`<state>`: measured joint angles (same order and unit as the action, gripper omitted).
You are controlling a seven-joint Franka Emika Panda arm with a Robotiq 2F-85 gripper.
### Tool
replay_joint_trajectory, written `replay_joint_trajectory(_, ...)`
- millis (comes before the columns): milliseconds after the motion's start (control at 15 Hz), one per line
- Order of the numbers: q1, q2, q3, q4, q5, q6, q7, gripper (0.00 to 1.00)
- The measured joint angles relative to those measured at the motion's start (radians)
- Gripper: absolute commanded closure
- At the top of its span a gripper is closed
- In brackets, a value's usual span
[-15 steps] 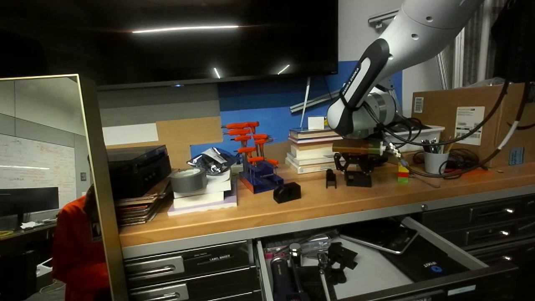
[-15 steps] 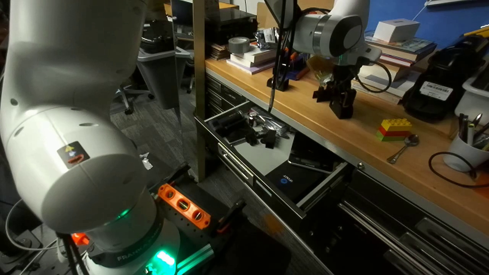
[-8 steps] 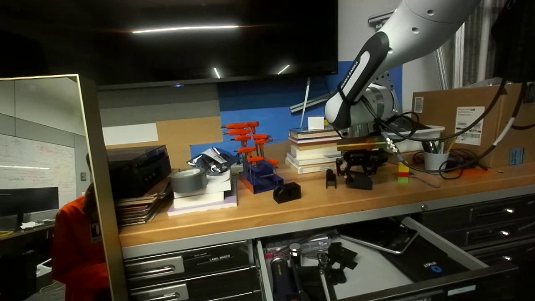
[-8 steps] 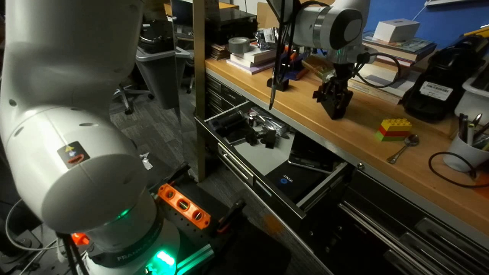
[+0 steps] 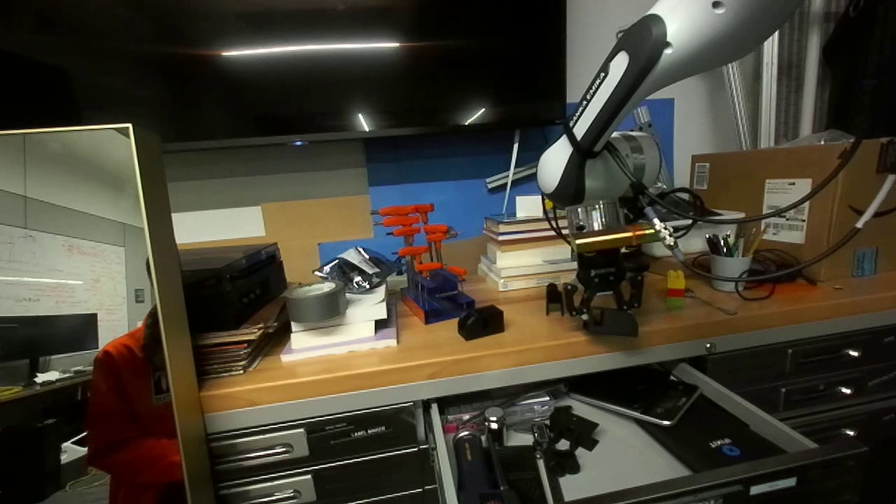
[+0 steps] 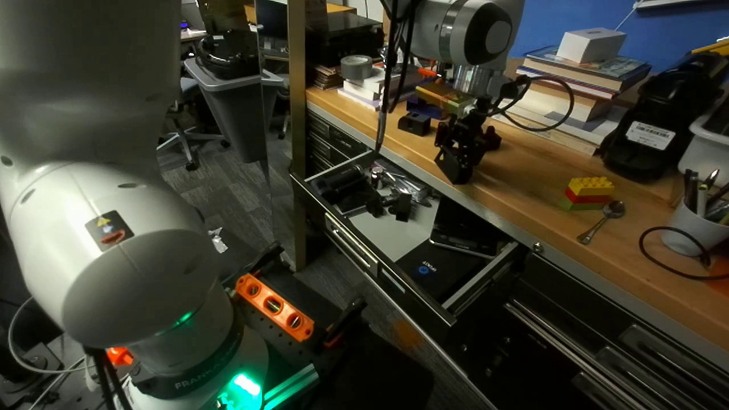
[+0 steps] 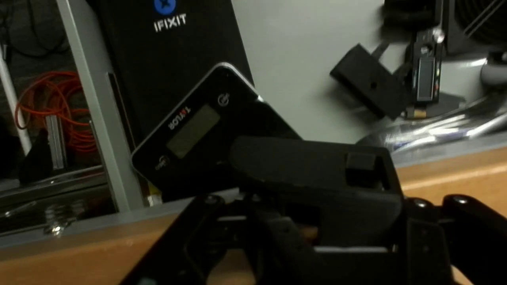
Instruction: Pick up the black objects from the counter and put them in the open drawer and close it
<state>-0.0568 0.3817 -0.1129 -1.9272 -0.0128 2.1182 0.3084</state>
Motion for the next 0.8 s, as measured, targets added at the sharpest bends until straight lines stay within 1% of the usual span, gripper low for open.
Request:
replay_joint_trajectory(200,0.001,-0.032,0.028,-0.091,0.017,-0.017,-0.041,0.77)
replay_joint_trajectory(400,0.014,-0.049,0.037,-0.173,0.018,0.004,-0.042,0.78)
replay_joint_trajectory(667,0.037,-0.065,0.037,-0.269,0.005,0.101,-0.040,0.78)
replay_joint_trajectory(800,0.050,-0.075,0.037,-0.322,-0.024,0.177,-0.026,0.78)
